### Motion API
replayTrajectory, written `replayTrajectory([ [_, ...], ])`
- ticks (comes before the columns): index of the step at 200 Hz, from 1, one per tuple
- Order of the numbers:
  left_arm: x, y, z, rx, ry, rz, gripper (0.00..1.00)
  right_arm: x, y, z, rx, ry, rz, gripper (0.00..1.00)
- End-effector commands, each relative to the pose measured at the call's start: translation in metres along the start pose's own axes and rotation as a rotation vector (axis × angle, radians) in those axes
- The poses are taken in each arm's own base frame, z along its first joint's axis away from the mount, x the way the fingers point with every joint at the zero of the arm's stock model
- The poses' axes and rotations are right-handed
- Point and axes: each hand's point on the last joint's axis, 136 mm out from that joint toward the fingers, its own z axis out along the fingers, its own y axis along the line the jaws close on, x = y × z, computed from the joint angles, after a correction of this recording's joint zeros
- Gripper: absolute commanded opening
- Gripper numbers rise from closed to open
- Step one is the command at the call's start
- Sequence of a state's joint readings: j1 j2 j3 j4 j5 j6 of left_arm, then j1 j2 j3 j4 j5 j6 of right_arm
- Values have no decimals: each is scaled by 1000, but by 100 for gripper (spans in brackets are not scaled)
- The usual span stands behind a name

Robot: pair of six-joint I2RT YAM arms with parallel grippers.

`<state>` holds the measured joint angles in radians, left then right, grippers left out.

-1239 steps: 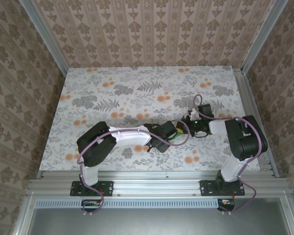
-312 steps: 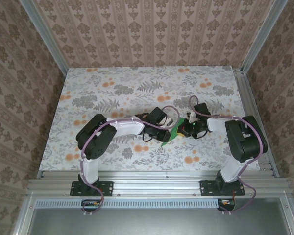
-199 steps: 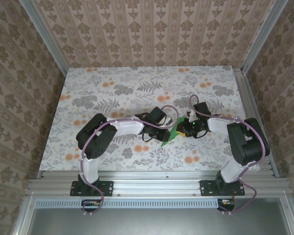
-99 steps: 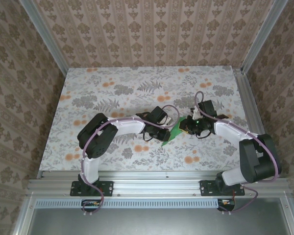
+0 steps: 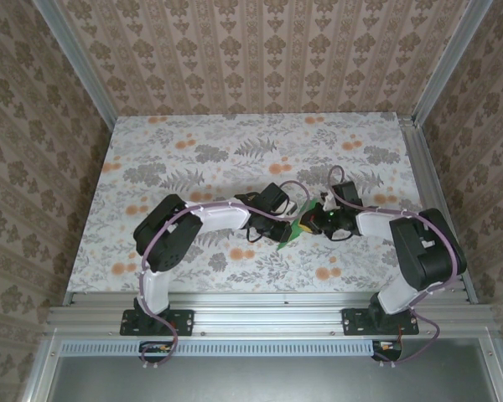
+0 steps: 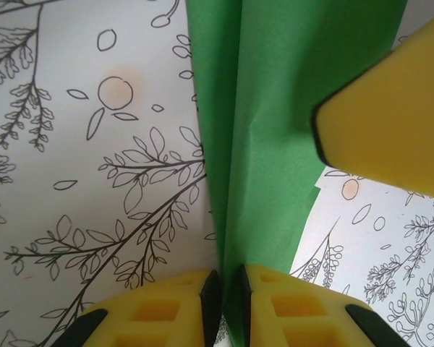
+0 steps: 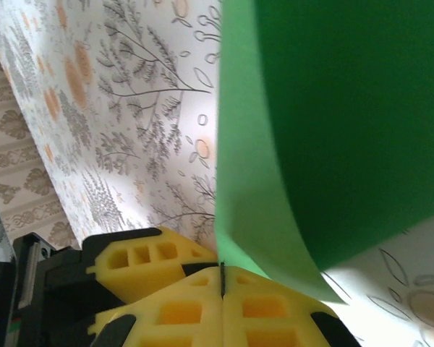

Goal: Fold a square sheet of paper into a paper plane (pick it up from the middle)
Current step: Fold the wing for the fifth time at the center of the table.

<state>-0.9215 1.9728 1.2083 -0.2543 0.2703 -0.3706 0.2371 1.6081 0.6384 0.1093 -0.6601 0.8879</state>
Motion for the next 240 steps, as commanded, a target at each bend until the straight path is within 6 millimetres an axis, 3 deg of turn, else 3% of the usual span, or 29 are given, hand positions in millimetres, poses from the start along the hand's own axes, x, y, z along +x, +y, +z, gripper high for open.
replayTrajectory([
  [1, 47, 32, 43, -112, 127, 15, 20, -3, 4, 8, -27, 2, 7, 0],
  [44, 48, 30, 44, -105, 129, 24, 20, -7, -10, 21, 12, 13, 15, 0],
  [132, 49, 22, 34, -123, 134, 55, 20, -2, -73, 18, 336, 3, -6, 0],
  [240, 85, 11, 20, -190, 189, 83, 20, 5, -108, 21, 427, -3, 18, 0],
])
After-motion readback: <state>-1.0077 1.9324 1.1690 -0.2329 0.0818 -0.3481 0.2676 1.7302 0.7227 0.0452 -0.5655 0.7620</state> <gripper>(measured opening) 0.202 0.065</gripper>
